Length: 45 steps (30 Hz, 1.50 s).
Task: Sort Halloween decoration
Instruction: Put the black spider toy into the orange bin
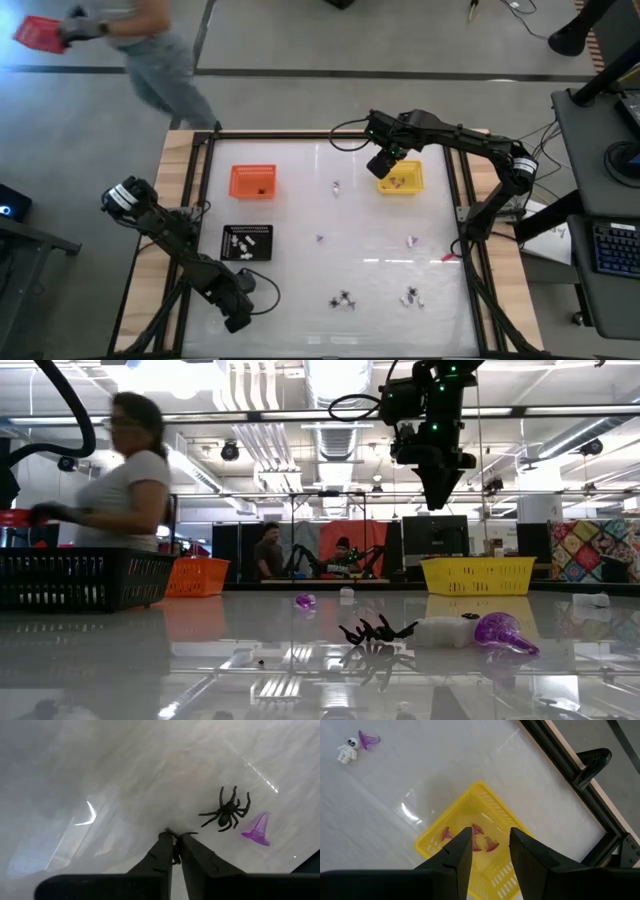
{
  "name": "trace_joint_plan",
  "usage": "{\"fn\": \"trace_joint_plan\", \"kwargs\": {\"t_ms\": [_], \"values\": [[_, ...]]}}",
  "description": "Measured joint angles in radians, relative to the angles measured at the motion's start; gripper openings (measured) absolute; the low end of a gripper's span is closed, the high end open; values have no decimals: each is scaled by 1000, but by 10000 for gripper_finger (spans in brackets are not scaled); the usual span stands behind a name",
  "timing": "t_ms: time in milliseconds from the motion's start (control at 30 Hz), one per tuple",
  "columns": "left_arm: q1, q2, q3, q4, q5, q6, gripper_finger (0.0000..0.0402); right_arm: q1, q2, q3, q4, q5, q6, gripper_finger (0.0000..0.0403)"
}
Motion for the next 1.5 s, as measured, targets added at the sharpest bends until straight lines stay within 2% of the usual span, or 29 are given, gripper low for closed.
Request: {"fn": "trace_joint_plan", "kwargs": {"t_ms": [233, 633, 733, 900, 1133, 1367, 1500], "values": [[-3, -42, -9, 13, -7, 11, 2, 0, 0, 0, 0, 0, 0, 121], [-4, -260, -12, -1, -16, -7, 0, 0, 0, 0, 1, 0, 0, 121], [-4, -319, -11, -21, -63, -8, 0, 0, 0, 0, 1, 0, 0, 121], [20, -411, -10, -116, -219, -43, 0, 0, 0, 0, 3, 0, 0, 121], [122, -501, -10, -270, -366, -27, 0, 0, 0, 0, 8, 0, 0, 121], [287, -563, -10, -444, -434, 57, 0, 0, 0, 0, 8, 0, 9, 121], [387, -594, -10, -462, -461, 159, 0, 0, 0, 0, 9, 0, 9, 121]]}}
